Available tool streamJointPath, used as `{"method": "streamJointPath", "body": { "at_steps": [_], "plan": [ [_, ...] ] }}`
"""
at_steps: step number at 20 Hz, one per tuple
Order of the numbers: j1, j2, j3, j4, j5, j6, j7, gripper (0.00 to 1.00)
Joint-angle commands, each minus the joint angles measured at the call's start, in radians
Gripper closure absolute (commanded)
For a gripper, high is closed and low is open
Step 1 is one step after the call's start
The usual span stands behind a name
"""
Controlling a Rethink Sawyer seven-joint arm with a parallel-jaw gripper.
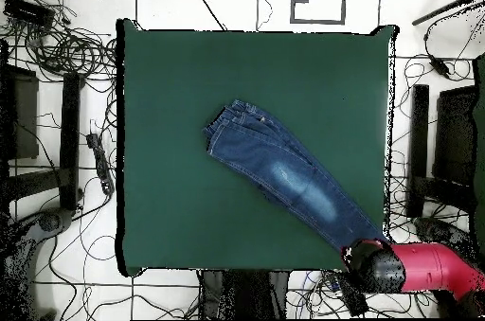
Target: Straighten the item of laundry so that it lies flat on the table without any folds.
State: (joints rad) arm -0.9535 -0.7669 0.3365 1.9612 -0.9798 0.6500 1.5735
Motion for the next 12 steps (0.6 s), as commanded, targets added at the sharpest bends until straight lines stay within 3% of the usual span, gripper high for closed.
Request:
{"method": "streamJointPath", "body": {
  "at_steps": [1, 12],
  "plan": [
    [0.062, 0.007, 0.13, 0.054, 0.05, -0.043, -0.099, 0.0],
    [0.059, 0.003, 0.143, 0.057, 0.041, -0.051, -0.121, 0.0]
  ]
}}
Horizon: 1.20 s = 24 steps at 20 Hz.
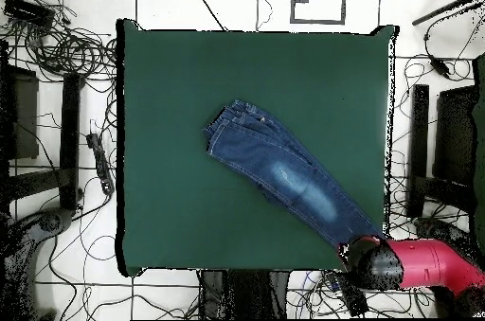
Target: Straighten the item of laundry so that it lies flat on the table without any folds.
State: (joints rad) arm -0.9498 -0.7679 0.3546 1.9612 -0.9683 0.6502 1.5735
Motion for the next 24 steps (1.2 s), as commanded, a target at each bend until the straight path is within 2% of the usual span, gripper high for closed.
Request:
{"method": "streamJointPath", "body": {
  "at_steps": [1, 8, 24],
  "plan": [
    [0.052, 0.005, 0.13, 0.058, 0.026, -0.057, -0.125, 0.0],
    [-0.003, 0.012, 0.183, 0.085, 0.036, -0.118, -0.123, 0.0],
    [-0.053, 0.011, 0.252, 0.122, 0.066, -0.204, -0.071, 0.0]
  ]
}}
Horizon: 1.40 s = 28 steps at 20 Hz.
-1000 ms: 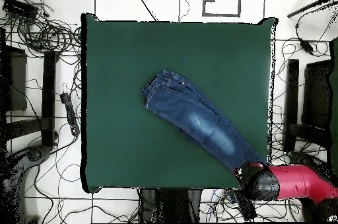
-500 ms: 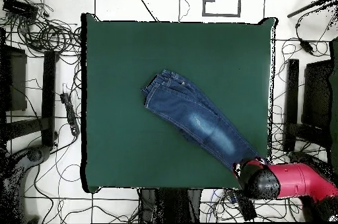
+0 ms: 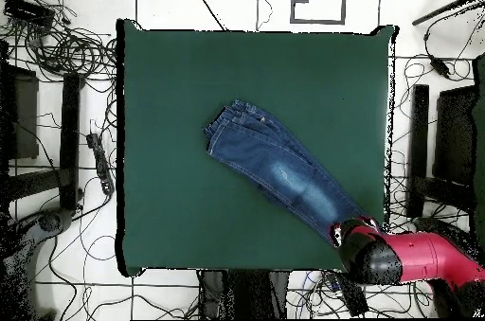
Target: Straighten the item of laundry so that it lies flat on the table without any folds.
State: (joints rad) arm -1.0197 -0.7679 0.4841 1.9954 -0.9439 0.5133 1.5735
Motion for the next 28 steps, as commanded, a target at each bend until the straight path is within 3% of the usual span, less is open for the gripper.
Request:
{"method": "streamJointPath", "body": {
  "at_steps": [1, 16, 28],
  "plan": [
    [0.017, 0.013, 0.126, 0.086, 0.049, -0.062, -0.069, 0.0],
    [0.051, 0.008, 0.136, 0.073, 0.086, -0.05, -0.036, 0.0],
    [0.126, -0.017, 0.133, 0.081, 0.113, -0.076, 0.021, 0.0]
  ]
}}
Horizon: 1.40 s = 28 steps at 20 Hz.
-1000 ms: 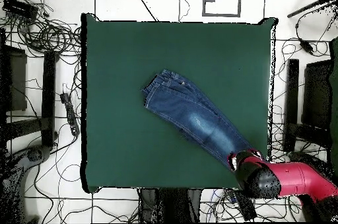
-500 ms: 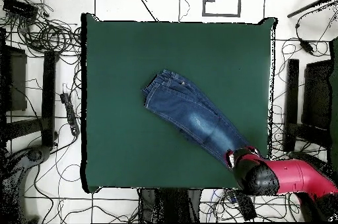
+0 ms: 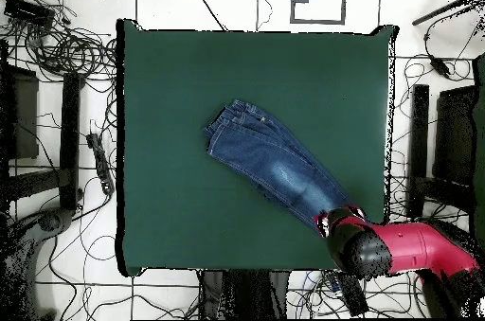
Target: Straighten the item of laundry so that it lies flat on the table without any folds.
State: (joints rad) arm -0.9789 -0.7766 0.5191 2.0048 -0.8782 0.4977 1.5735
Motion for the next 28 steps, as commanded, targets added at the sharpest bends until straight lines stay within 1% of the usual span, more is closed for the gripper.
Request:
{"method": "streamJointPath", "body": {
  "at_steps": [1, 9, 15, 21, 28],
  "plan": [
    [0.089, -0.008, 0.099, 0.071, 0.049, -0.061, 0.021, 0.0],
    [0.147, -0.017, 0.059, 0.058, 0.053, -0.082, 0.064, 0.0],
    [0.197, -0.005, 0.027, 0.036, 0.062, -0.088, 0.096, 0.0],
    [0.209, 0.0, 0.028, 0.034, 0.069, -0.099, 0.082, 0.0],
    [0.24, -0.002, 0.012, 0.03, 0.065, -0.126, 0.106, 0.0]
  ]
}}
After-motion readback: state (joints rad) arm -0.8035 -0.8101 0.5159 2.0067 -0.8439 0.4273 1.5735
